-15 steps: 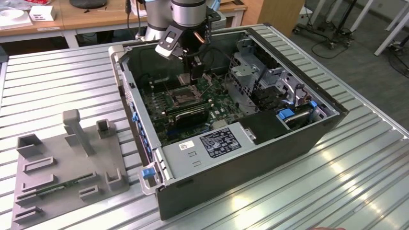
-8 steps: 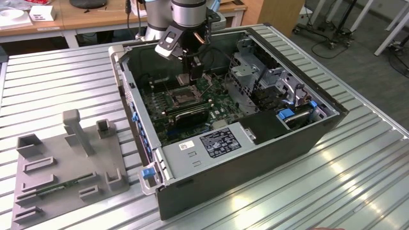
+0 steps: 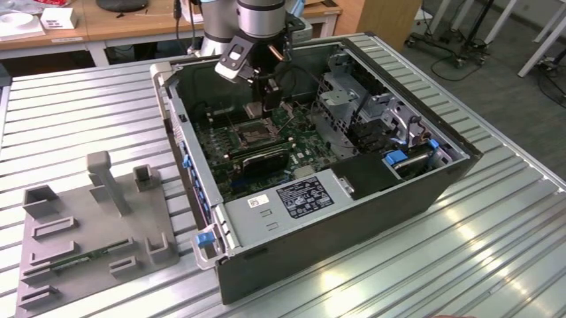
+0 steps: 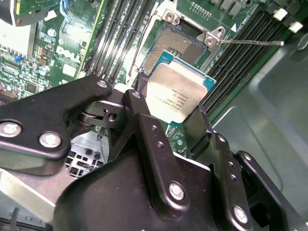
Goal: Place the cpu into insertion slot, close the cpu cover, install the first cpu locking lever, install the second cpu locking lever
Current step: 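Place the cpu into insertion slot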
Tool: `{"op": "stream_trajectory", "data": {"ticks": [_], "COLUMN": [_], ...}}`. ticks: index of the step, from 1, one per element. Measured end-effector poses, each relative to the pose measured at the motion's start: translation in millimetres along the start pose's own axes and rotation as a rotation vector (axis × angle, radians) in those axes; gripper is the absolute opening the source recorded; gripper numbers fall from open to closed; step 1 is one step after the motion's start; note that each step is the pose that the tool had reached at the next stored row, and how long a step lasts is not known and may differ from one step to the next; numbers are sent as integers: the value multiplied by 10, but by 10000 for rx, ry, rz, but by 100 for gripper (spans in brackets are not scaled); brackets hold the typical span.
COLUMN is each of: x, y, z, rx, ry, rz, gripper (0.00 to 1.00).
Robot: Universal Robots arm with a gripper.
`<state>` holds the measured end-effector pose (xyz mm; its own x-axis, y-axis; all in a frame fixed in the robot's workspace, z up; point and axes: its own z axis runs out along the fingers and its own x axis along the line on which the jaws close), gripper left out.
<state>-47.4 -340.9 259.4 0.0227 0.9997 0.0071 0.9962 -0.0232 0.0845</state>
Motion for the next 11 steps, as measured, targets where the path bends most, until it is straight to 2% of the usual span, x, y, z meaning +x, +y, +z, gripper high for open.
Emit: {"op": "stream_trajectory", "data": {"ticks": [4, 7, 11], "x": [0, 0, 0], "y": [-2, -5, -5], "z": [25, 55, 61], "rx": [3, 5, 6], "ry": [31, 37, 36], "rz": [-363, -420, -423], "gripper": [54, 54, 54]}}
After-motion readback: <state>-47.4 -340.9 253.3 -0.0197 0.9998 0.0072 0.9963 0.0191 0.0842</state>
